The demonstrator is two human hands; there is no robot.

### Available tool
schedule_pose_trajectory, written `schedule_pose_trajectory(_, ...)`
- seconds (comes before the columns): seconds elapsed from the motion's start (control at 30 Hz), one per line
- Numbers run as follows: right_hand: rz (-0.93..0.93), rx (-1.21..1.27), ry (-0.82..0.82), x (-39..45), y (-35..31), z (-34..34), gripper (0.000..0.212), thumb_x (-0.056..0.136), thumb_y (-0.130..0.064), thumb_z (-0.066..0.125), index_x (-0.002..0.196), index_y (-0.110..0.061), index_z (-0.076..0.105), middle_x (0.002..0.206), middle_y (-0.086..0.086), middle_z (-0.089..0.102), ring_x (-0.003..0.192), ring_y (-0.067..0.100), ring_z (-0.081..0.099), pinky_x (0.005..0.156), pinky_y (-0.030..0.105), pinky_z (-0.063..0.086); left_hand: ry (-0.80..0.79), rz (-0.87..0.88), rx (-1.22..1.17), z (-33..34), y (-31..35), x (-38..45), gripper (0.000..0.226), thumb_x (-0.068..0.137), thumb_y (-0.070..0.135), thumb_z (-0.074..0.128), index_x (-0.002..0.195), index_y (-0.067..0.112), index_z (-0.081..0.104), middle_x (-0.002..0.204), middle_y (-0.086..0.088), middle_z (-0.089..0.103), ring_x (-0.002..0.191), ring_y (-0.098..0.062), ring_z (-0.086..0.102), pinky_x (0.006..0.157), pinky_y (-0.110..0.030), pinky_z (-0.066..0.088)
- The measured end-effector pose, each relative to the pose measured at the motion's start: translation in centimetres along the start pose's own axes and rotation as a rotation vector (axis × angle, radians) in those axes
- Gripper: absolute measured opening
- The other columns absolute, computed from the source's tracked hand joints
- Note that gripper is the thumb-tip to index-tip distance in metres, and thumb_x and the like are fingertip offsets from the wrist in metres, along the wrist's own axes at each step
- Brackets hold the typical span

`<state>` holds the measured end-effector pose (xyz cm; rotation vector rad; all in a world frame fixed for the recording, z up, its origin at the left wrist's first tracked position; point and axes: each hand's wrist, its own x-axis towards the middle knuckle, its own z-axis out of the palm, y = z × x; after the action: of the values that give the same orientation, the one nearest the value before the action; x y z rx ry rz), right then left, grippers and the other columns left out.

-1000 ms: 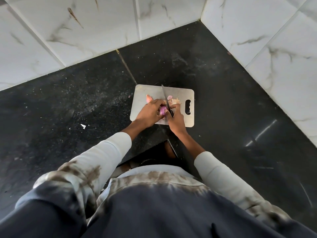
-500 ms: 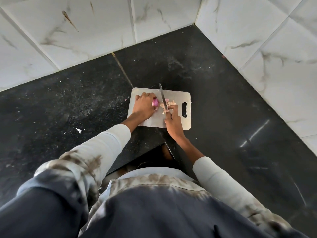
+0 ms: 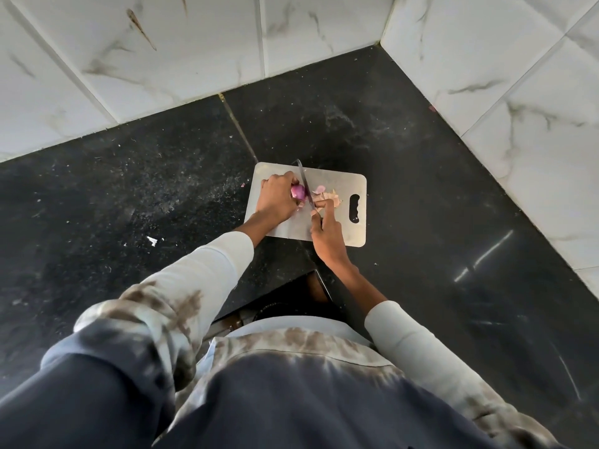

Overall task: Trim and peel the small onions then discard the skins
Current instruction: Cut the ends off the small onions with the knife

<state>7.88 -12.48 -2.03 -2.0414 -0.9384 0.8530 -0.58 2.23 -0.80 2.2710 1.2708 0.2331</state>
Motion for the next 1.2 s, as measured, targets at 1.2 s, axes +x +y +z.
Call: schedule_pose_trajectory(1.2,-0.070,-0.026,0.005,1.7,-0.2,0.7,0.056,0.114,-0.025,0.038,0.164,-0.020,0.013,0.077,-0.002,0.054,0.070,0.028,0.060,0.058,0.038,0.047,-0.034,0.045,0.085,-0.3,1.2,-0.1,0.034,0.087,0.011,0.082,0.118,0.006,0.067,0.109,-0.015,0.075,0.102,-0.036,0.066,0.101,-0.047,0.049)
